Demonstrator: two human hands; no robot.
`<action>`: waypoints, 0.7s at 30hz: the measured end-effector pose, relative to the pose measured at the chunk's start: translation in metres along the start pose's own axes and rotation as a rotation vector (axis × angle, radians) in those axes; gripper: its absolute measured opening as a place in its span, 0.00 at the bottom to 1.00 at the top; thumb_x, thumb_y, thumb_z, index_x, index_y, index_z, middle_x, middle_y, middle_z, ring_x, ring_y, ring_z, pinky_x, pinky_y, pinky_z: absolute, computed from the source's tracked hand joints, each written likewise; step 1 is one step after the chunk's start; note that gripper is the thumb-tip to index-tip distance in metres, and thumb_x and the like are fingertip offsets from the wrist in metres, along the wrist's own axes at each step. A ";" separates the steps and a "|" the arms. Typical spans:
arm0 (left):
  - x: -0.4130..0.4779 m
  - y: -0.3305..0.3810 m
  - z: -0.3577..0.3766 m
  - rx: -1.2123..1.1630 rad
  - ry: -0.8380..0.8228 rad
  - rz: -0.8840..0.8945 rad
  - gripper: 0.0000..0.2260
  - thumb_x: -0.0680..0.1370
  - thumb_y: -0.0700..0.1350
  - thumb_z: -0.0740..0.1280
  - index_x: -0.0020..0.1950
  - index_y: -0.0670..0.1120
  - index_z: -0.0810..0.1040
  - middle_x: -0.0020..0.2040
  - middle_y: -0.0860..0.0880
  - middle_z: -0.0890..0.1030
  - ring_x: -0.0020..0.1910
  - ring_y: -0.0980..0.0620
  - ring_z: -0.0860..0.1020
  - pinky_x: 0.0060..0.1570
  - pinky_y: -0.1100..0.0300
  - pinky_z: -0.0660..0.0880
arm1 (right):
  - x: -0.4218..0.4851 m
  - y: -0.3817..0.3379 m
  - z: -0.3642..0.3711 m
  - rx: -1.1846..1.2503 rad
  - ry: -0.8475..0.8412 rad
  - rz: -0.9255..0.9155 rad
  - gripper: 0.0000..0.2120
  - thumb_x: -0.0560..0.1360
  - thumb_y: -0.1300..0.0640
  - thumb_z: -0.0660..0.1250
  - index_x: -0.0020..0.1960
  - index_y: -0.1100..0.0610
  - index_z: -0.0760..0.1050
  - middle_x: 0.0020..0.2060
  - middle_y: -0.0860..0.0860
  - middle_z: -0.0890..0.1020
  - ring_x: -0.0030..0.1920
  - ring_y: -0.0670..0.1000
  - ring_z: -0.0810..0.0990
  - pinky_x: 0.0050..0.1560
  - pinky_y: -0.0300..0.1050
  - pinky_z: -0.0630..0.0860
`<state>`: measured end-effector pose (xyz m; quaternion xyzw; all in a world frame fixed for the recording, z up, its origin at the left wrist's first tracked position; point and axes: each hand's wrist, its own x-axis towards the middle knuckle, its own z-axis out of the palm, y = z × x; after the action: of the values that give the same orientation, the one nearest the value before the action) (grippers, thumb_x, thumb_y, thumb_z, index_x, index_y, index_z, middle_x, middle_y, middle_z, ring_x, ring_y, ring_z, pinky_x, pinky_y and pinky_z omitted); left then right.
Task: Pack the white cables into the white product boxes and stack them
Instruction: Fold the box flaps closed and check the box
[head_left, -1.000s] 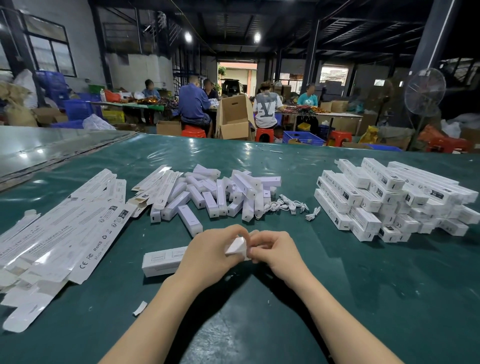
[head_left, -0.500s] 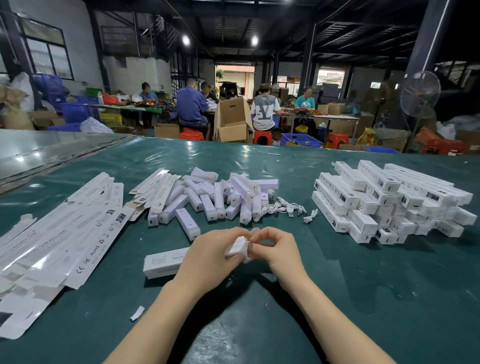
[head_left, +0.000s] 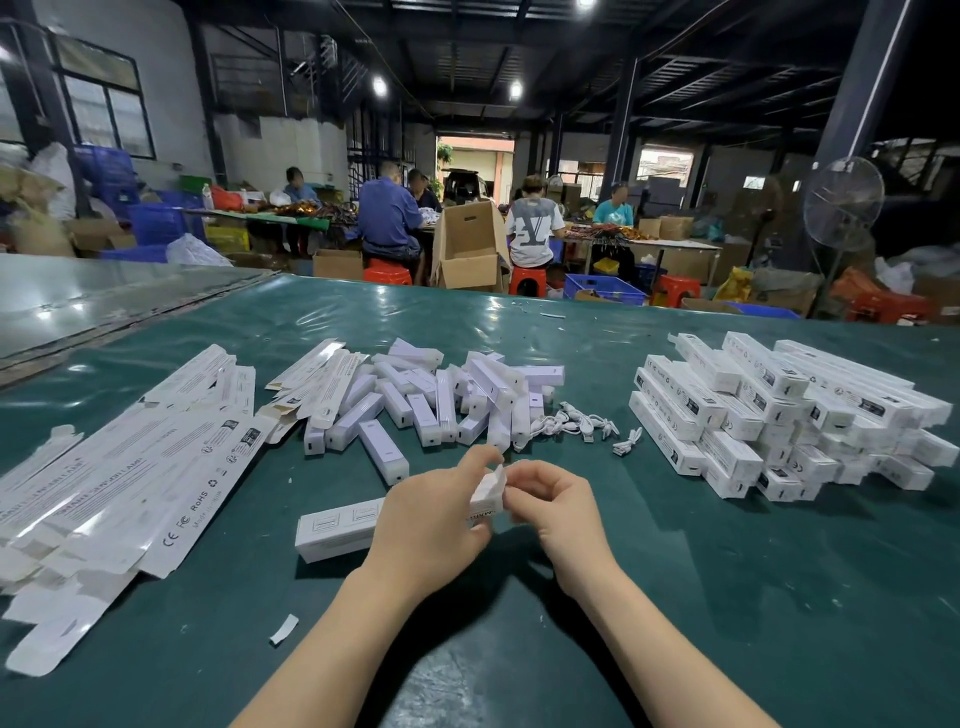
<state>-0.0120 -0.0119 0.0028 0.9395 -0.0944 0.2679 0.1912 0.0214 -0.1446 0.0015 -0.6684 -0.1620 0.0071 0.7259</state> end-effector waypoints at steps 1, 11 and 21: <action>-0.001 0.001 -0.001 -0.014 0.038 0.009 0.21 0.68 0.45 0.67 0.61 0.54 0.69 0.44 0.52 0.82 0.44 0.47 0.78 0.39 0.56 0.71 | 0.000 0.000 0.001 0.008 -0.016 -0.014 0.13 0.69 0.76 0.62 0.37 0.60 0.78 0.29 0.46 0.82 0.30 0.40 0.78 0.34 0.30 0.72; 0.001 0.001 -0.002 -0.012 0.017 0.117 0.17 0.66 0.42 0.69 0.53 0.53 0.79 0.53 0.56 0.78 0.51 0.52 0.75 0.44 0.60 0.69 | 0.003 0.001 -0.008 0.138 0.082 0.112 0.13 0.69 0.78 0.62 0.45 0.62 0.75 0.31 0.54 0.78 0.29 0.47 0.79 0.33 0.38 0.79; 0.001 0.000 0.001 -0.027 -0.055 0.105 0.11 0.66 0.44 0.68 0.46 0.56 0.76 0.48 0.56 0.69 0.48 0.55 0.69 0.35 0.63 0.59 | 0.001 0.004 -0.004 -0.240 0.032 0.026 0.18 0.69 0.69 0.69 0.50 0.52 0.67 0.41 0.50 0.71 0.34 0.46 0.74 0.45 0.50 0.77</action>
<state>-0.0111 -0.0126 0.0022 0.9376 -0.1523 0.2506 0.1870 0.0240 -0.1474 -0.0027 -0.7527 -0.1412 -0.0135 0.6429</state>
